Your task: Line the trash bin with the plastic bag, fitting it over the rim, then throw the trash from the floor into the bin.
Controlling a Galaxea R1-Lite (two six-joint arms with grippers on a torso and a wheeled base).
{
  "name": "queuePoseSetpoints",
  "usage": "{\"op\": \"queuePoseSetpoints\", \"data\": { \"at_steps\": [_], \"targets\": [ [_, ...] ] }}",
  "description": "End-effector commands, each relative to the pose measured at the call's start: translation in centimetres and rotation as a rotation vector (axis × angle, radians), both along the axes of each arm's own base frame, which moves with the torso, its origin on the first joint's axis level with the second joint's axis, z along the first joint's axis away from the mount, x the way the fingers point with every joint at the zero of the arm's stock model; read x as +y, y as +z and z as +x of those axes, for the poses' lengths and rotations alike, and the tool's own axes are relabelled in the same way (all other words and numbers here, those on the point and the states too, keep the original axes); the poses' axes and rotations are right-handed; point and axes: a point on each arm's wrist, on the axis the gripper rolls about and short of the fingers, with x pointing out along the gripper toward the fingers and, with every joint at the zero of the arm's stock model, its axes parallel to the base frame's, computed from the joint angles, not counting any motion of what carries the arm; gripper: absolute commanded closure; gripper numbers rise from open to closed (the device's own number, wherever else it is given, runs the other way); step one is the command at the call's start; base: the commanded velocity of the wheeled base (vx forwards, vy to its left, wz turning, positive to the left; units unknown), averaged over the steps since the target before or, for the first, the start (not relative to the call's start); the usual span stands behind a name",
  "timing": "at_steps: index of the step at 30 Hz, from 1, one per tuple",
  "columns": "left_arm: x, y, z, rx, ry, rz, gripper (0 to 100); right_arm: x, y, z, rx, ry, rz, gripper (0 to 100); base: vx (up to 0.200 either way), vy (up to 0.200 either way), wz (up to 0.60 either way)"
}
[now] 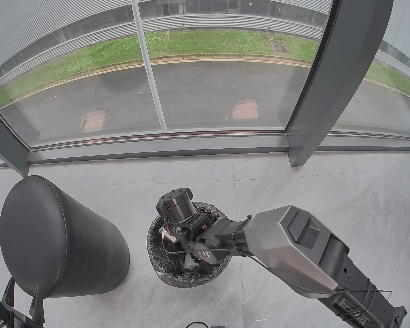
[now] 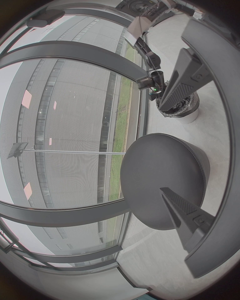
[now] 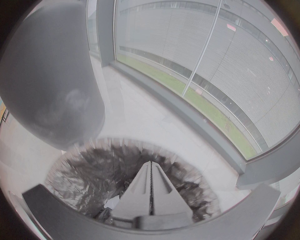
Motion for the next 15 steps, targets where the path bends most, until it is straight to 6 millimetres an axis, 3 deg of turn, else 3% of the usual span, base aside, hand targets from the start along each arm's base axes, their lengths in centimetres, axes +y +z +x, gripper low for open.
{"op": "queuePoseSetpoints", "data": {
  "at_steps": [1,5,6,7,10,14,15],
  "targets": [
    [0.0,-0.2,-0.1,-0.013,0.001,-0.001,0,-0.7,8.4,-0.9,-0.094,0.000,0.083,100,0.000,0.000,0.00],
    [0.0,-0.2,-0.1,-0.011,0.000,0.001,0,-1.9,12.7,-1.2,-0.157,-0.031,0.119,100,0.000,0.000,0.00],
    [0.0,-0.2,-0.1,-0.011,0.000,0.001,0,-1.9,12.7,-1.2,-0.157,-0.031,0.119,100,0.000,0.000,0.00],
    [0.0,-0.2,-0.1,-0.012,0.001,0.002,0,-2.7,14.3,-1.2,-0.180,-0.045,0.131,100,0.000,0.000,0.00],
    [0.0,-0.2,-0.1,-0.010,0.001,0.007,0,-3.3,15.8,-1.3,-0.204,-0.059,0.140,100,0.000,0.000,0.00],
    [0.0,-0.2,-0.1,-0.012,0.001,0.007,0,-5.2,19.6,-1.6,-0.275,-0.107,0.137,100,0.000,0.000,0.00],
    [0.0,-0.2,-0.1,-0.012,0.001,0.007,0,-5.2,19.6,-1.6,-0.275,-0.107,0.137,100,0.000,0.000,0.00]
  ]
}}
